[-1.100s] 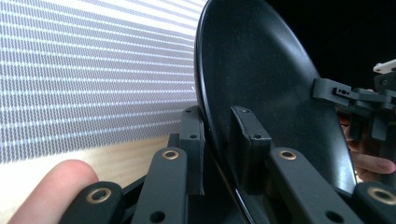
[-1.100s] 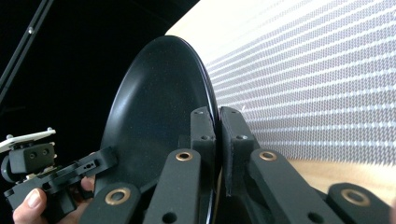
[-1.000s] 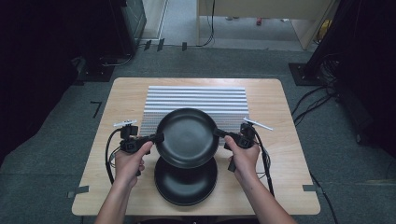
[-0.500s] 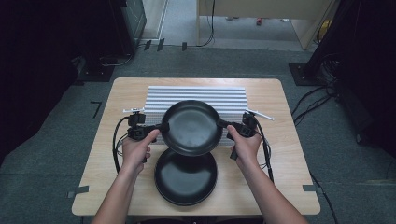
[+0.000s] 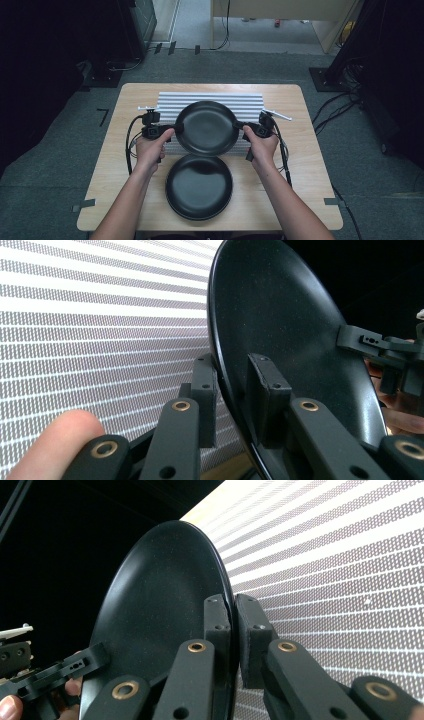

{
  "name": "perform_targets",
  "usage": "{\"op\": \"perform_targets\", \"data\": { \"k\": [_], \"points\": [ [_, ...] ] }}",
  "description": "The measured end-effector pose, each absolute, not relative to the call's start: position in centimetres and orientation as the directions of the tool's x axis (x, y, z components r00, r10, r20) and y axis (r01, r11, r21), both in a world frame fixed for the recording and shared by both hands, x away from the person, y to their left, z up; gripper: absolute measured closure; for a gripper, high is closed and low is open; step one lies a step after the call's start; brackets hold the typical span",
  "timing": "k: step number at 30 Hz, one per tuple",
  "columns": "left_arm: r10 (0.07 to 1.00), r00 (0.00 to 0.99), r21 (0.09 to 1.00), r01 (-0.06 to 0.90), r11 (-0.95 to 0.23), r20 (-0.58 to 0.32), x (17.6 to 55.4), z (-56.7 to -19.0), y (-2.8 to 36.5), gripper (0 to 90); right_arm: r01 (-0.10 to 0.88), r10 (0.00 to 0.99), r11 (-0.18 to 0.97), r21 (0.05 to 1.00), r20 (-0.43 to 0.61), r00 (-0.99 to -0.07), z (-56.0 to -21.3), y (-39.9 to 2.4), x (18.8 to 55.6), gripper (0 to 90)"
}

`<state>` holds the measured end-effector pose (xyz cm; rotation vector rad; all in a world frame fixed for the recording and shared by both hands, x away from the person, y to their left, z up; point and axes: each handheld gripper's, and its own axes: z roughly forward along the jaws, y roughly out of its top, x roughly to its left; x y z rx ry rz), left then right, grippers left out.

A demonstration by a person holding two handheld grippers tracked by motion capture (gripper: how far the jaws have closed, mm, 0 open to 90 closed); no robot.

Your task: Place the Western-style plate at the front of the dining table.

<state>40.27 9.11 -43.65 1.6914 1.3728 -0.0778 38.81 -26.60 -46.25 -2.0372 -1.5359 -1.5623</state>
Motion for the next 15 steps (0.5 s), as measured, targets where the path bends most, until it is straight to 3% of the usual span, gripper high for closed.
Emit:
{"op": "perform_targets", "data": {
  "k": [15],
  "points": [
    [0.764,0.335,0.564,0.824,0.046,-0.552,44.3,-46.0,7.6,74.3,0.763,0.639,-0.498,0.412,0.770,0.001,-48.4,-27.1,41.5,84.9]
  ]
}}
